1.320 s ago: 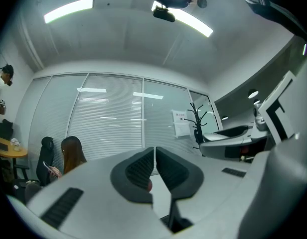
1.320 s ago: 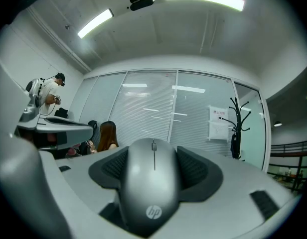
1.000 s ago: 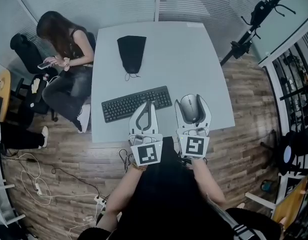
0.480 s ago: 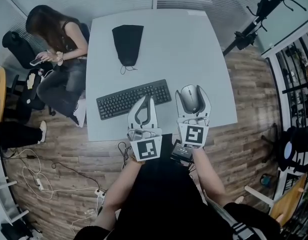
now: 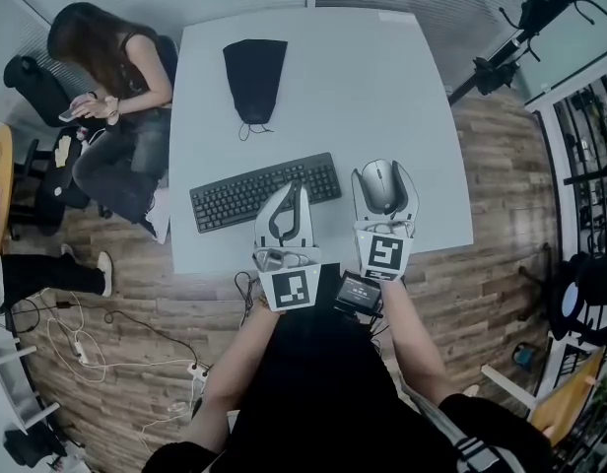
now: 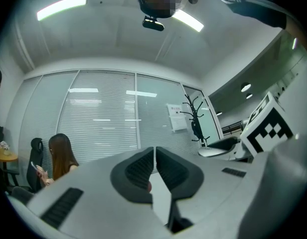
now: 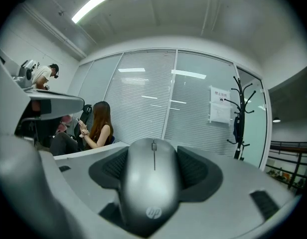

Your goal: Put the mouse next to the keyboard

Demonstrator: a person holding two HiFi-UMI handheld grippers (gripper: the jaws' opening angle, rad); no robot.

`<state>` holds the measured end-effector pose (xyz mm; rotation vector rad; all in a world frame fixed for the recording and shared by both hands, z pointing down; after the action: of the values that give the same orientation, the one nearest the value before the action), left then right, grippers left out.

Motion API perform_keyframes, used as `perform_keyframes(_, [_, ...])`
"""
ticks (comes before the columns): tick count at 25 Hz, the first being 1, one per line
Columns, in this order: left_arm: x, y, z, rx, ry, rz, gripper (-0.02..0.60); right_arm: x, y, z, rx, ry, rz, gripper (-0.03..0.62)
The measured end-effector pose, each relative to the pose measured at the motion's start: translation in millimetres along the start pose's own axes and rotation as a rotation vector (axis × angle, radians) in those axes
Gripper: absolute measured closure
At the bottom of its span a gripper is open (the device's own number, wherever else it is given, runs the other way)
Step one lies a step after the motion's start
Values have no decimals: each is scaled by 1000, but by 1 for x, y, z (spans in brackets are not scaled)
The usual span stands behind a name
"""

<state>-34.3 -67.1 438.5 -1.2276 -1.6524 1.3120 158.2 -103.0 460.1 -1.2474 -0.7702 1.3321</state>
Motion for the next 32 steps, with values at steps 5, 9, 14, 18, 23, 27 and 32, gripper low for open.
perform_keyframes(5, [-5, -6, -4, 6, -12, 3, 560, -15, -16, -3, -3, 3, 25, 301])
perform_keyframes(9, [-13, -11, -9, 19, -9, 11, 559, -29, -27, -8, -7, 3, 42, 301])
perform_keyframes(14, [-24, -20, -17, 3, -11, 46, 558, -42, -49, -14, -15, 1, 82, 301])
perform_keyframes(18, [-36, -29, -17, 2, -8, 58, 558, -56, -61, -16, -12, -7, 104, 301])
perform_keyframes(23, [-45, -38, -19, -12, -18, 78, 558, -74, -78, -15, -41, -16, 149, 301])
perform_keyframes(27, [-51, -45, -18, -7, -20, 88, 558, -92, -93, -5, -55, -14, 193, 301])
perform_keyframes(32, [-61, -53, -17, -1, -32, 107, 558, -110, -109, 0, -58, -4, 234, 301])
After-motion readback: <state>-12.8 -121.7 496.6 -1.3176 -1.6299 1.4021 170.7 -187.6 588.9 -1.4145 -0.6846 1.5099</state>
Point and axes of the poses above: the fingertips, and each gripper's own axes: x backward along the fingers, z to its left, y out of its top, the point moved 10 cm from there along x, backward along the fingers, and after that the axes turned 7 degrees about z, right-handed, at the moved point
